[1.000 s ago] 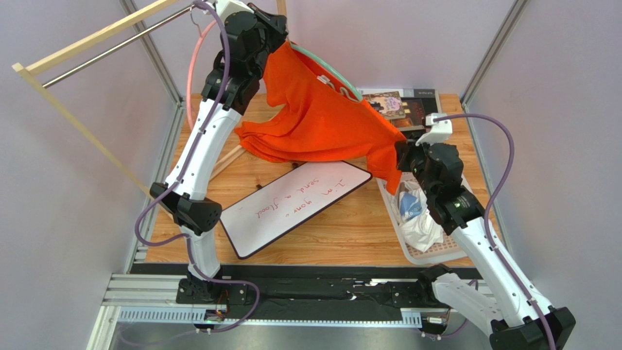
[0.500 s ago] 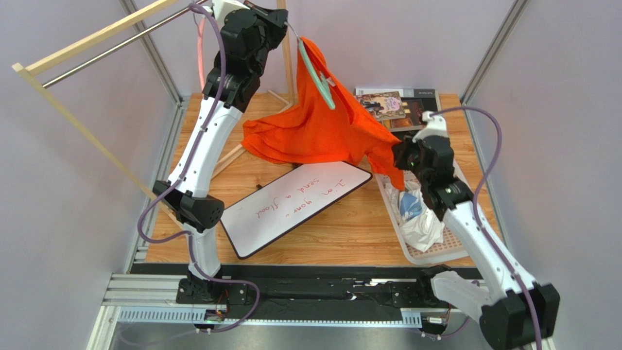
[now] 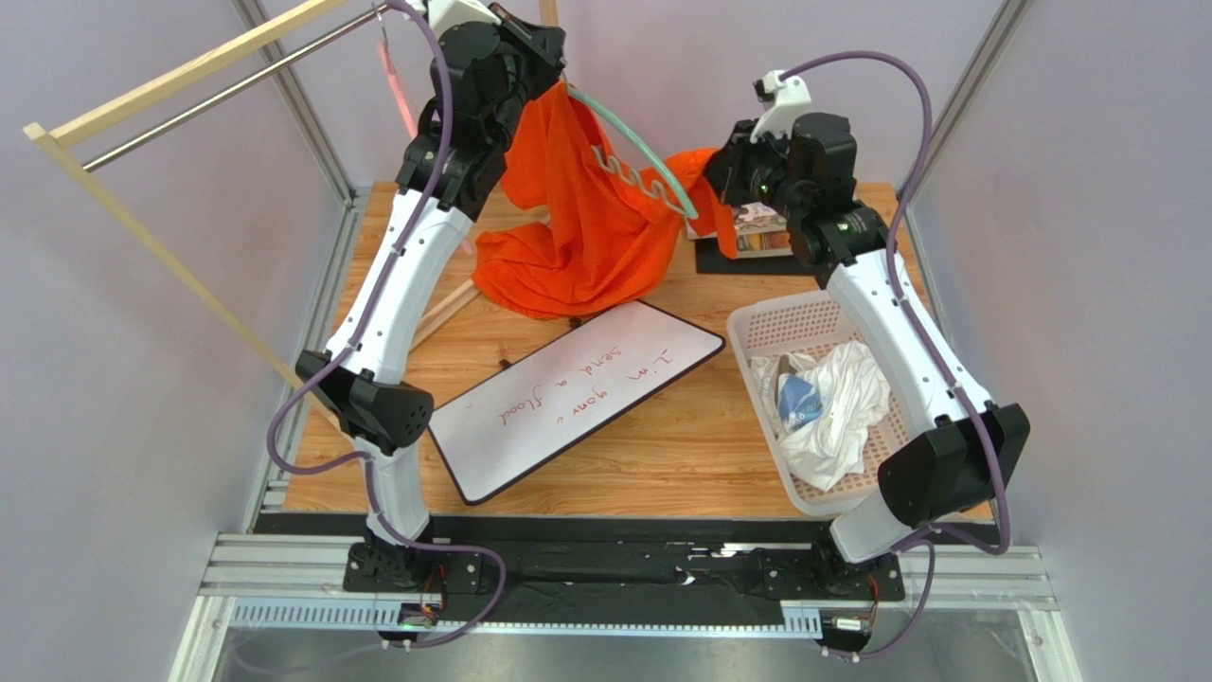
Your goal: Remove the t-shirt from the hanger
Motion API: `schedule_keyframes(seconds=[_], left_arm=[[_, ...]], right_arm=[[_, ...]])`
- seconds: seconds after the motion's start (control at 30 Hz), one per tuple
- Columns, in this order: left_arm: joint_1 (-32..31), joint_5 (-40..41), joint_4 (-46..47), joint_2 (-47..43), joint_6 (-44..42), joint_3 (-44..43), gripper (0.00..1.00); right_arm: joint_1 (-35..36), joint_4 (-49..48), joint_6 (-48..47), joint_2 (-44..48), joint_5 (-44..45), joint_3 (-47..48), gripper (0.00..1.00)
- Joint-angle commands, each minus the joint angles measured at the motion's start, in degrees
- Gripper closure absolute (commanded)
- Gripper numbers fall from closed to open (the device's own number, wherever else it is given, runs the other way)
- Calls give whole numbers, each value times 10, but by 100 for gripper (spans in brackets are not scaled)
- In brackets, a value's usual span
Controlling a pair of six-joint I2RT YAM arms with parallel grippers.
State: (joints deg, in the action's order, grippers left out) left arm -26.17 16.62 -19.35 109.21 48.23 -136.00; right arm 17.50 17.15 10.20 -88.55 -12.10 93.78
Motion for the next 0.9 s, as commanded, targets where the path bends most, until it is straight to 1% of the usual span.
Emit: schedule_keyframes(seconds=[0.0,0.03,0.07,0.1,0.13,0.17,0.23,0.27,0.3,0.37,0.4,0.5,0.6,0.77,0.87], left_arm=[[-2,-7,53,-38,-52,-6,100],[-2,-8,52,-38,-59,-6,100],[-2,-8,51,-37,-61,-6,100],[-2,-7,51,-37,-64,-5,100],[-3,-8,51,-35,-68,-5,100],[-3,-9,52,-30,-72,-6,100],[-3,-12,48,-24,-77,-12,100],[-3,-14,44,-18,-80,-15,100],[-3,-16,42,-15,-84,-20,100],[-5,-14,32,-8,-95,-26,100],[-5,-14,28,-6,-100,-29,100],[-7,-13,27,-4,-110,-29,100],[-10,-12,28,0,-122,-34,100],[-17,-12,22,7,-141,-49,100],[-27,-12,20,9,-161,-50,100]], right_arm=[[25,46,18,-21,-71,29,91],[25,64,26,-28,-89,36,85],[25,80,32,-35,-92,53,66],[26,96,37,-49,-91,66,55],[25,134,38,-55,-85,76,47],[25,152,39,-58,-79,83,33],[25,203,31,-57,-55,103,27],[25,219,30,-54,-43,109,22],[23,250,32,-48,-35,116,21],[19,275,44,-28,-38,120,19],[19,290,46,-19,-53,120,18],[21,295,46,18,-98,118,18],[34,294,27,42,-121,142,18],[73,305,7,31,-132,231,16],[100,313,-14,7,-137,260,16]])
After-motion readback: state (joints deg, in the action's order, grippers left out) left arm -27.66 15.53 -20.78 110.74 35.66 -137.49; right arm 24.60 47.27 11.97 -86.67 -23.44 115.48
